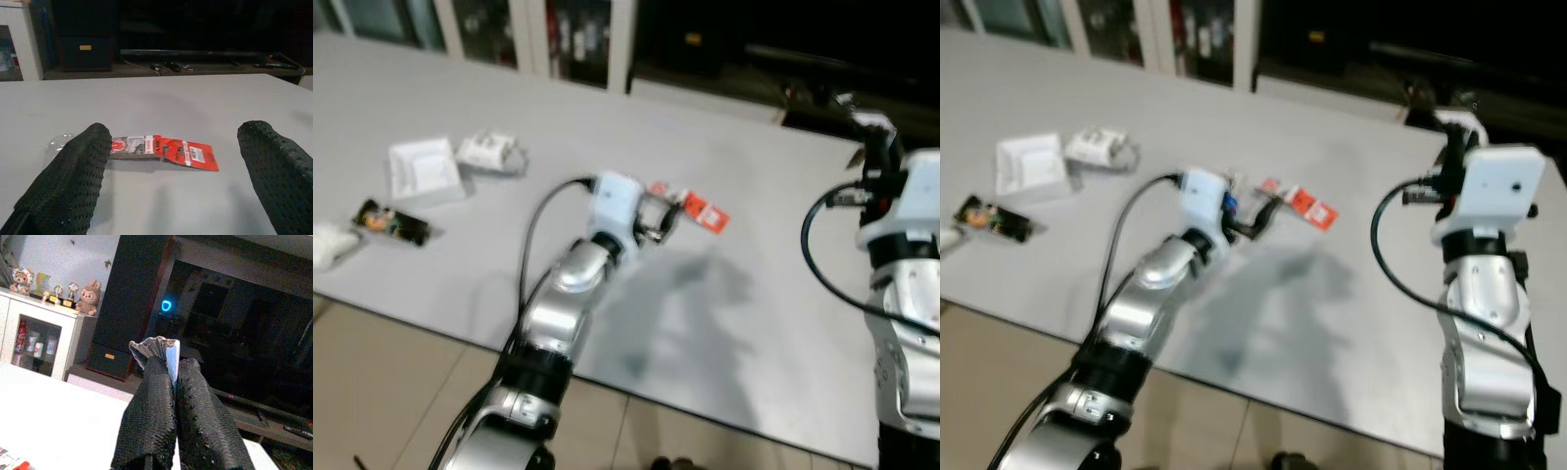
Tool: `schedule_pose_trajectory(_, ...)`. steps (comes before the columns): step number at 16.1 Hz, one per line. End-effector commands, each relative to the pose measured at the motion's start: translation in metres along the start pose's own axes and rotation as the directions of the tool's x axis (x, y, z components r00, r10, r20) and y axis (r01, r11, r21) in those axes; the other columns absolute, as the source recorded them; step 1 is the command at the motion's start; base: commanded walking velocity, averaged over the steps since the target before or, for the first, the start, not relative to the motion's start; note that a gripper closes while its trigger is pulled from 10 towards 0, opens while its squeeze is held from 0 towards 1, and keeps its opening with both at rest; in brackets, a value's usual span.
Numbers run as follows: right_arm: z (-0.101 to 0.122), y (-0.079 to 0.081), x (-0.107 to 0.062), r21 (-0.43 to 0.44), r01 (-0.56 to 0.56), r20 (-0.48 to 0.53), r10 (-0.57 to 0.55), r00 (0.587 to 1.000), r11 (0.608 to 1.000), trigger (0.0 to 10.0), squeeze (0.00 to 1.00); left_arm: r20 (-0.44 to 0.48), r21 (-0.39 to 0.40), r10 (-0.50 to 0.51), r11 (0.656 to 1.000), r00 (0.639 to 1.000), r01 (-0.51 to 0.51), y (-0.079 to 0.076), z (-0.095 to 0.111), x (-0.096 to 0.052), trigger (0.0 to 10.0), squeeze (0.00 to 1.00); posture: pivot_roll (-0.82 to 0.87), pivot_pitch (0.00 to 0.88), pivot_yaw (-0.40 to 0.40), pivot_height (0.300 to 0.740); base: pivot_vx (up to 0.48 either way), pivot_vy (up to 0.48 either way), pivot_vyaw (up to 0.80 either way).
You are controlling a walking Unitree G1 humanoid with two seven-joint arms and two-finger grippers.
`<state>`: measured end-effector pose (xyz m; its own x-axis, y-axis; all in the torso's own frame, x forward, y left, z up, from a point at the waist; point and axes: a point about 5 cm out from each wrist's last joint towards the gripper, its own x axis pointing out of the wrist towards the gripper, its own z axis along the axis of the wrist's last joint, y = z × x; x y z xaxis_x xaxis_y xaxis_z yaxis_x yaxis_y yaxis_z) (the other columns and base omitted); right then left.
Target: Picking trash to rubbish bin
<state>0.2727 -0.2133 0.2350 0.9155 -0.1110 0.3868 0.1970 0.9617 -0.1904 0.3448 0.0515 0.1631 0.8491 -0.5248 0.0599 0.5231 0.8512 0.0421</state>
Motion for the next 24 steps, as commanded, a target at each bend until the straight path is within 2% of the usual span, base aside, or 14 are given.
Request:
schedule_pose_trajectory(1, 0.002, 0.004, 0.001, 0.007, -0.011, 0.004, 0.011, 1.0, 1.0, 10.0, 0.0, -0.014, 0.007, 0.035, 0.999, 0.999, -0.035, 0.01, -0.004, -0.005, 10.0, 0.0, 0.17, 0.096, -0.082, 0.74, 0.0, 0.0, 0.0)
schedule_pose_trajectory(6, 0.001, 0.006, 0.001, 0.012, -0.02, 0.003, 0.02, 1.0, 1.0, 10.0, 0.0, -0.023, 0.015, 0.047, 0.999, 0.999, -0.046, 0.011, -0.005, -0.007, 10.0, 0.0, 0.18, 0.1, -0.087, 0.74, 0.0, 0.0, 0.0)
schedule_pose_trajectory(11, 0.001, 0.008, -0.003, 0.02, -0.031, -0.01, 0.031, 0.999, 0.999, 10.0, 0.0, -0.111, 0.045, 0.087, 0.996, 0.99, -0.082, 0.02, -0.018, -0.008, 10.0, 0.0, 0.18, 0.135, -0.097, 0.74, 0.0, 0.0, 0.0)
schedule_pose_trajectory(13, -0.001, 0.006, -0.01, 0.024, -0.034, -0.028, 0.034, 0.999, 0.999, 10.0, 0.0, -0.146, 0.061, 0.117, 0.992, 0.982, -0.109, 0.025, -0.022, -0.008, 10.0, 0.0, 0.19, 0.159, -0.105, 0.74, 0.0, 0.0, 0.0)
schedule_pose_trajectory(16, -0.011, 0.001, -0.02, 0.025, -0.033, -0.08, 0.035, 0.996, 0.999, 10.0, 0.0, -0.119, 0.063, 0.187, 0.982, 0.975, -0.181, 0.04, -0.016, -0.008, 10.0, 0.0, 0.19, 0.179, -0.111, 0.74, 0.0, 0.0, 0.0)
schedule_pose_trajectory(21, -0.011, 0.0, -0.024, 0.023, -0.029, -0.089, 0.031, 0.996, 0.999, 10.0, 0.0, -0.127, 0.061, 0.266, 0.964, 0.955, -0.261, 0.055, -0.016, -0.007, 10.0, 0.0, 0.19, 0.186, -0.117, 0.74, 0.0, 0.0, 0.0)
schedule_pose_trajectory(24, -0.01, 0.0, -0.026, 0.025, -0.03, -0.095, 0.032, 0.995, 0.999, 10.0, 0.0, -0.146, 0.072, 0.273, 0.962, 0.951, -0.265, 0.061, -0.017, -0.005, 10.0, 0.0, 0.18, 0.21, -0.117, 0.74, 0.0, 0.0, 0.0)
